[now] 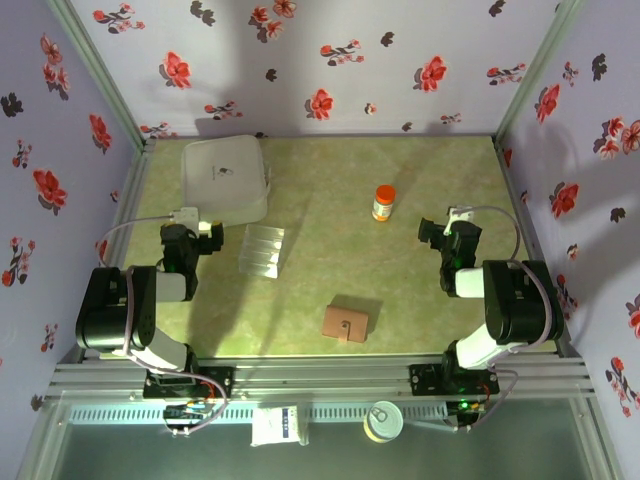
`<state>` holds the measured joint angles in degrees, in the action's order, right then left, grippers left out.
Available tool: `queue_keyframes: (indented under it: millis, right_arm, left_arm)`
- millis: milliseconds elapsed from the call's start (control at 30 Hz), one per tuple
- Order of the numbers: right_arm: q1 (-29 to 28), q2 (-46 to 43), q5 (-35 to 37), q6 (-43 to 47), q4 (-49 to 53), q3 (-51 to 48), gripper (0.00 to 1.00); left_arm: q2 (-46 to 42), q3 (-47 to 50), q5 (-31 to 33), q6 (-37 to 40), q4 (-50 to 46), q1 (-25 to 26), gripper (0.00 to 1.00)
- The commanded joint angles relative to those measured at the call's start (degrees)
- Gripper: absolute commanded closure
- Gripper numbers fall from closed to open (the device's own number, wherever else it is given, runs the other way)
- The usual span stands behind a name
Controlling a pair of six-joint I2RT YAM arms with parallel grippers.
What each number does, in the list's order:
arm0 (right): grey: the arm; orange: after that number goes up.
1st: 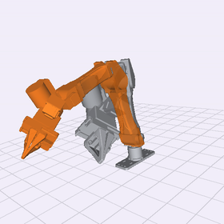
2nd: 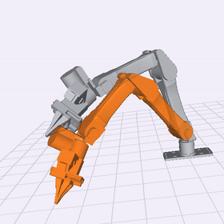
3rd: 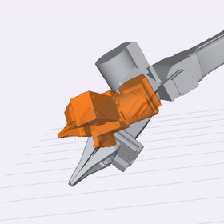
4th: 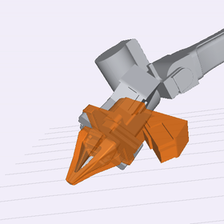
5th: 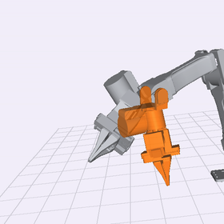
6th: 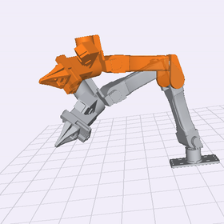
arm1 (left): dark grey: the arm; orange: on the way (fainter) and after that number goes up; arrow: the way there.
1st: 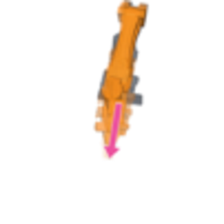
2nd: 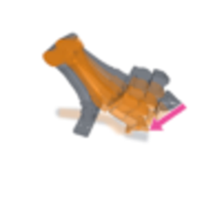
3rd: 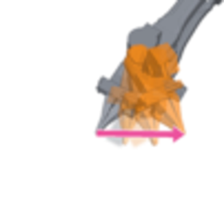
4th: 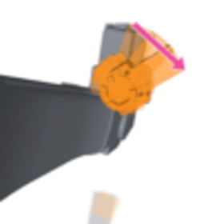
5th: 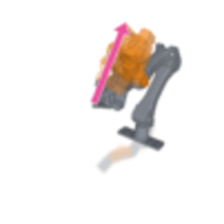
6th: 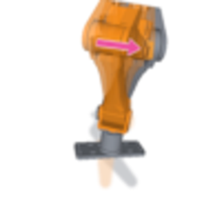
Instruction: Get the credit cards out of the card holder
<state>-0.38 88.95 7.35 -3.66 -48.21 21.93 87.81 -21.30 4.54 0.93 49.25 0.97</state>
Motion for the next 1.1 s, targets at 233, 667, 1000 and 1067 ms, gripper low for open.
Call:
queue_keyframes:
  millis: [233,667,1000,1067]
  right_arm:
    - [-0.23,0.35,0.29,-0.91,-1.54,0.85,0.01]
    - [-1.40,-10.64,0.03,0.39,12.30,3.61,0.01]
    - [-5.13,-22.93,2.56,-4.93,42.26,14.16,0.01]
    - [-6.52,-23.66,1.92,-7.89,48.52,17.26,0.01]
  left_arm:
    - [0.69,-1.46,1.10,-0.76,1.17,-0.38,0.00]
    - [-9.41,-0.97,7.59,0.10,-5.62,2.12,0.00]
    - [-23.49,-10.42,11.65,-10.49,-35.04,3.66,0.00]
    - [-23.65,-12.73,10.69,-14.38,-40.81,3.85,0.01]
